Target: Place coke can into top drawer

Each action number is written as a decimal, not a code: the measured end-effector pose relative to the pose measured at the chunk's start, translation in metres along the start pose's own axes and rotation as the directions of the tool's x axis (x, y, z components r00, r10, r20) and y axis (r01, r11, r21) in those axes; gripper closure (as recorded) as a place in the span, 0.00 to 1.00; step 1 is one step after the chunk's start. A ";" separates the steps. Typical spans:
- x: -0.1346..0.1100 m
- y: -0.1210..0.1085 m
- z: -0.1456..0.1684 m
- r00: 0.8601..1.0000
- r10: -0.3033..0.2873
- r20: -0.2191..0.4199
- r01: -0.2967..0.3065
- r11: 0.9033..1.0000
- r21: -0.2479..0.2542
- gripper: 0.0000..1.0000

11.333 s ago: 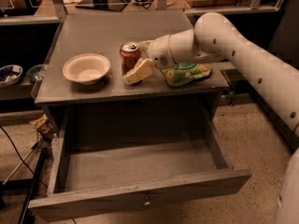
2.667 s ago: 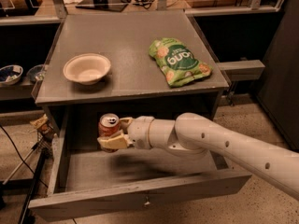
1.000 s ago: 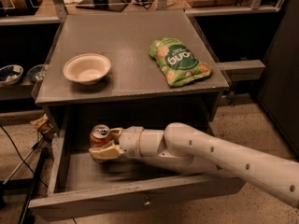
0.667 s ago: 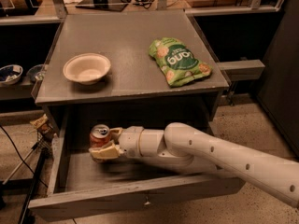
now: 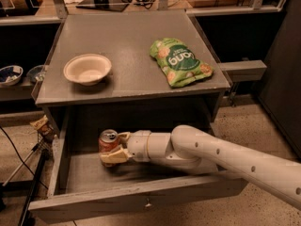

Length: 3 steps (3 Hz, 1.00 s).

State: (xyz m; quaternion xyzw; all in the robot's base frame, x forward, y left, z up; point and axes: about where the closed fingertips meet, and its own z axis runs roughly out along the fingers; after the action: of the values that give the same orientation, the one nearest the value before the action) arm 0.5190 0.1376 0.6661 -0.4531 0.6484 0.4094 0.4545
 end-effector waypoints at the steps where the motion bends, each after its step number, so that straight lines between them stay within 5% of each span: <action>1: 0.005 -0.004 -0.003 1.000 -0.003 -0.007 0.003 1.000 -0.004 1.00; 3: 0.007 -0.021 -0.003 0.999 -0.043 -0.001 0.043 0.999 0.000 1.00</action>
Offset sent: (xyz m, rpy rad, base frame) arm 0.0162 -0.0135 -0.0126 -0.0127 -0.0301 0.0062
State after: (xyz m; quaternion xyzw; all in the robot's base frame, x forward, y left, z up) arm 0.5367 0.1277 0.6577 -0.4672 0.6387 0.3994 0.4628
